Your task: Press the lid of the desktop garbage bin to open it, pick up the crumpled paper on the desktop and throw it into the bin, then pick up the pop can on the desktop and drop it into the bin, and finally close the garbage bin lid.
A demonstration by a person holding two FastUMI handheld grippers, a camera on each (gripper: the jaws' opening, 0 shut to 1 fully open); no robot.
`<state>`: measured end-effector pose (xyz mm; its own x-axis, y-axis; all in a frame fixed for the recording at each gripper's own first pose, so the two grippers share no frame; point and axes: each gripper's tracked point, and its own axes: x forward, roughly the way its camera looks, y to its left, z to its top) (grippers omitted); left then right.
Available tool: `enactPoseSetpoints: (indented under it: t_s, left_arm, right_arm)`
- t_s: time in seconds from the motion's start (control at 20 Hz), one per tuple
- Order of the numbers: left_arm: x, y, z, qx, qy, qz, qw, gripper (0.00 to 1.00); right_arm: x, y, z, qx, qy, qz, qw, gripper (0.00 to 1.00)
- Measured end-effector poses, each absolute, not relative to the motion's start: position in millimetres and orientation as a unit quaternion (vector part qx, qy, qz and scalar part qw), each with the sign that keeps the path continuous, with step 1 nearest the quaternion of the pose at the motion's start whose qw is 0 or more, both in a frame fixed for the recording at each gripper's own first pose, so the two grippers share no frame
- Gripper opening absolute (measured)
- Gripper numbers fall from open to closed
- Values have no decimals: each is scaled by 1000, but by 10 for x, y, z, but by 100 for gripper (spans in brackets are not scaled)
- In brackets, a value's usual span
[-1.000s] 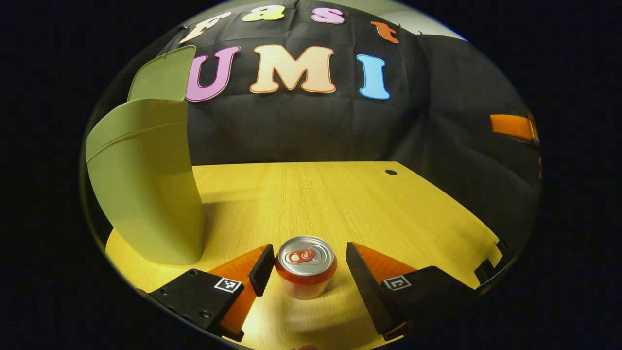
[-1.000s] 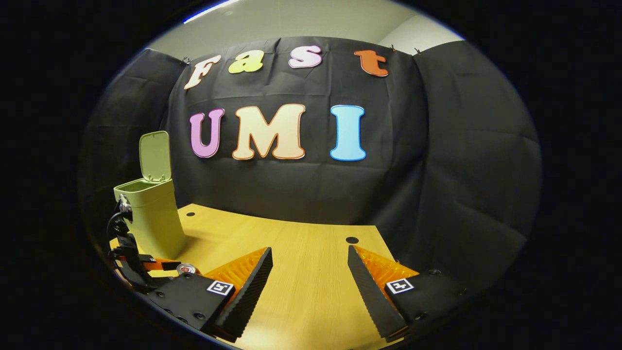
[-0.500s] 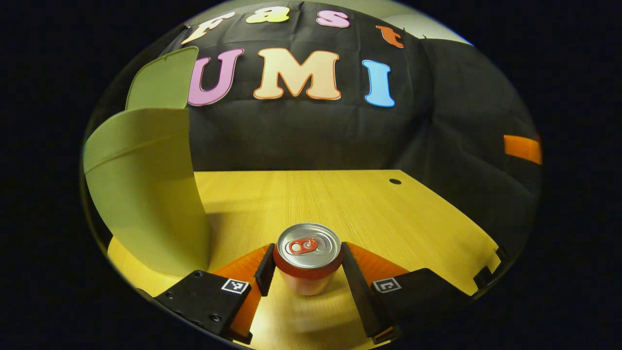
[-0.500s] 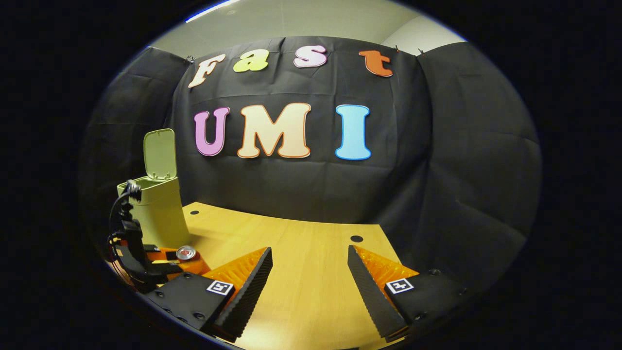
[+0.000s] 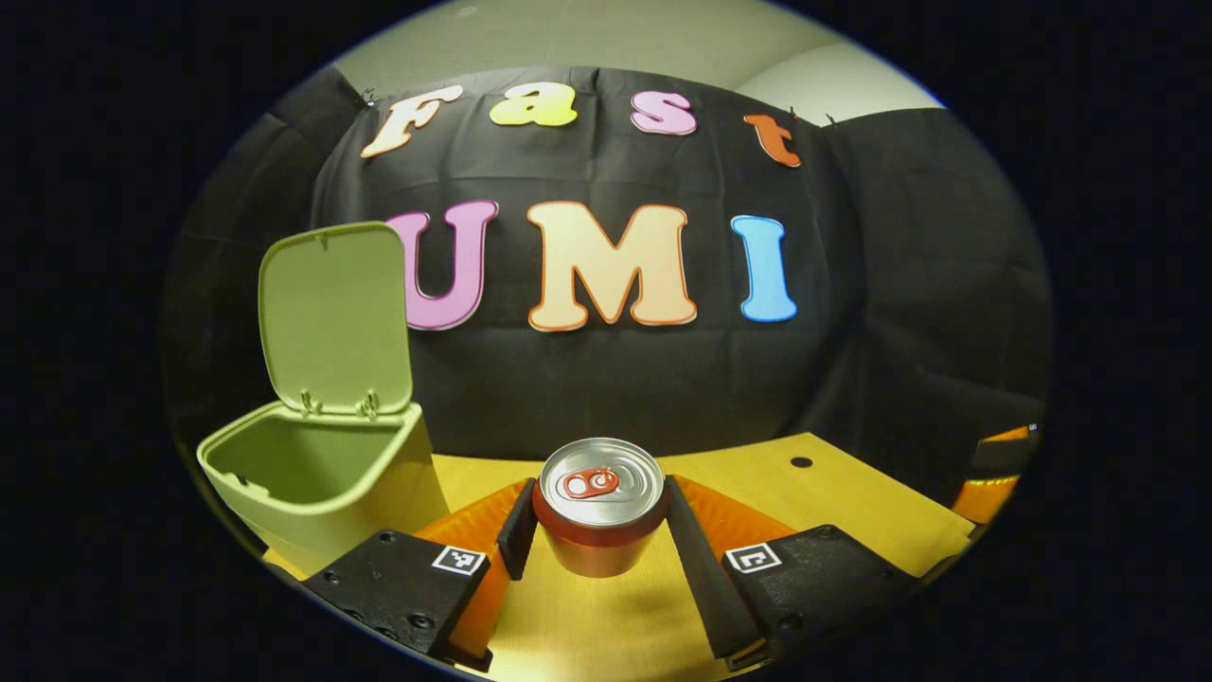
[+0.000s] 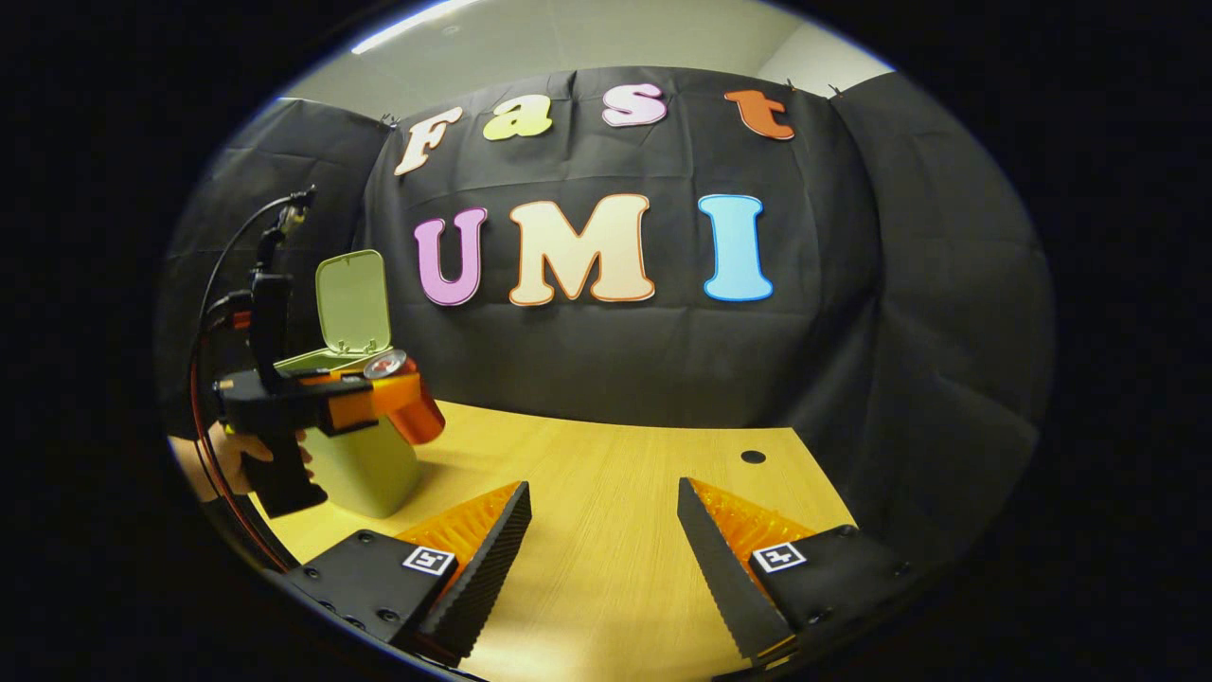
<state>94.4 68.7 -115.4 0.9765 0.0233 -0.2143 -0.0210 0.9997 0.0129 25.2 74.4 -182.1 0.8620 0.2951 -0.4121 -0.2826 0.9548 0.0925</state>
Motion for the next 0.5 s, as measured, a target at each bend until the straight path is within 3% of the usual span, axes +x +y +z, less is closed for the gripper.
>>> enactPoseSetpoints:
  t_s: [0.5]
  left_arm:
    - [974,1694,-347,27,24,119,992,76]
  right_arm:
    - [322,704,-1943,30,226,139,964,96]
